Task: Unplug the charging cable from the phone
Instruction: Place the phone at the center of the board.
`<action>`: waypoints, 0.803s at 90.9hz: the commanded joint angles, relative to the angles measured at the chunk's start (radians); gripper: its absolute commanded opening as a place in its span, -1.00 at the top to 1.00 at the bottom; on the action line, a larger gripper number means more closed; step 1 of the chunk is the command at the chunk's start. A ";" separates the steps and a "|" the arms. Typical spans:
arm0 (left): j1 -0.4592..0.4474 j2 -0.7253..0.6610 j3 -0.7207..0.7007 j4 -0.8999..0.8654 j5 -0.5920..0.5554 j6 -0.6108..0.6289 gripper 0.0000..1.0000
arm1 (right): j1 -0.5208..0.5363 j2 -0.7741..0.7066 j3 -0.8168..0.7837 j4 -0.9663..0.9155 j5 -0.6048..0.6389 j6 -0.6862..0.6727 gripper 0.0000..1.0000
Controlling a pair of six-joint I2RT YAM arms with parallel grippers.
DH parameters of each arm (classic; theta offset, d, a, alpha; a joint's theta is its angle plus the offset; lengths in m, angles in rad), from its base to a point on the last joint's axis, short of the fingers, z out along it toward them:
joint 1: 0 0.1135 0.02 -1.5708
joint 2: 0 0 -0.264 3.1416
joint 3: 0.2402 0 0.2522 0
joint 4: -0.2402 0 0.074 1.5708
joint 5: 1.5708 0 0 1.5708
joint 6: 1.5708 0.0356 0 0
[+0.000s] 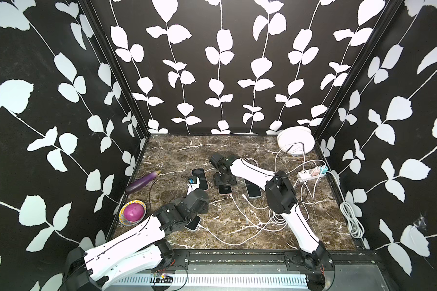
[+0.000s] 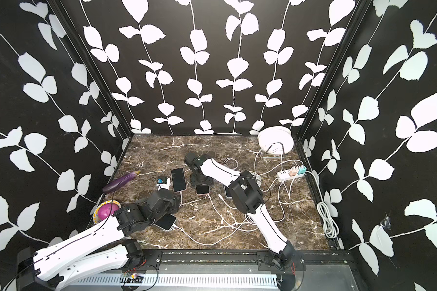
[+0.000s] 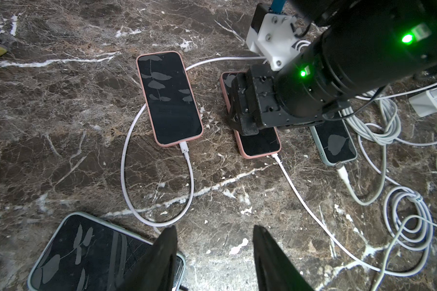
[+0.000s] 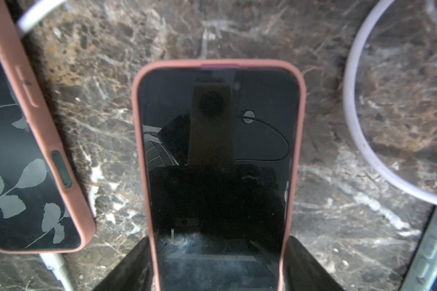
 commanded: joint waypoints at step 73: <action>0.016 0.045 0.054 -0.003 -0.015 0.020 -0.01 | 0.036 -0.171 -0.154 0.080 -0.037 -0.019 1.00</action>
